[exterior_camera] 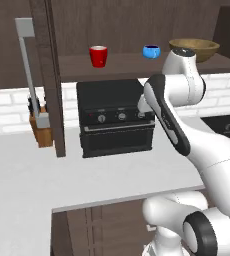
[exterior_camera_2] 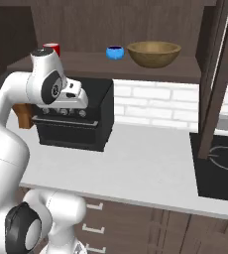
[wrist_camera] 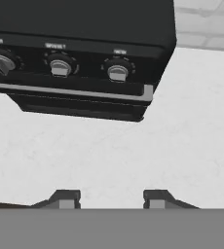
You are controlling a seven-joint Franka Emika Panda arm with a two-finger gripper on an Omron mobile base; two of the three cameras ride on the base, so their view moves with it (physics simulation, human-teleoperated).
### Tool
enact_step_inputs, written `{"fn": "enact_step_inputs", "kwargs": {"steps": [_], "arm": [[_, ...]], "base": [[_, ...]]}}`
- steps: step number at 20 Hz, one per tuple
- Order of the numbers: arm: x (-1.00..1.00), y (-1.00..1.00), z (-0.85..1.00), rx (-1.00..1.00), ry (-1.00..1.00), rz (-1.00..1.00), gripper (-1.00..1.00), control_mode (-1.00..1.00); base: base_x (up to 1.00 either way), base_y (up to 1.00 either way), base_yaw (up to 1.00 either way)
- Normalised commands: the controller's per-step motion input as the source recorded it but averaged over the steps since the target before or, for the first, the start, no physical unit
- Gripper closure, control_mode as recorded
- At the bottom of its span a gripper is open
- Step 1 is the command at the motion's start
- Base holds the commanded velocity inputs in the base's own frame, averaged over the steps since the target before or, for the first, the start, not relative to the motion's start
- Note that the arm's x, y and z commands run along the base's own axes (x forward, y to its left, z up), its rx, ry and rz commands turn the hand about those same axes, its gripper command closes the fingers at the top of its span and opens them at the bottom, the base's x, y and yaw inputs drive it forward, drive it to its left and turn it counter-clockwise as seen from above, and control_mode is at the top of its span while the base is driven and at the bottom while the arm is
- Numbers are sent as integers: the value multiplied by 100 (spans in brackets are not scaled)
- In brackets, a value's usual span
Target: Gather all objects into one cabinet and sort the glasses and bowls to opposite sides.
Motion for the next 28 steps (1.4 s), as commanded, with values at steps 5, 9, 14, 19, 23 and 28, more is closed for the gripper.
{"fn": "enact_step_inputs", "kwargs": {"steps": [5,9,14,19,23,28], "arm": [[0,0,0,0,0,0,-100,100],[0,0,0,0,0,0,-100,100],[0,0,0,0,0,0,-100,100],[0,0,0,0,0,0,-100,100],[0,0,0,0,0,0,-100,100],[0,0,0,0,0,0,-100,100]], "base": [[-18,0,0],[-100,0,0],[-100,-3,0],[-25,-66,0],[-23,-83,0],[-97,-13,0]]}}
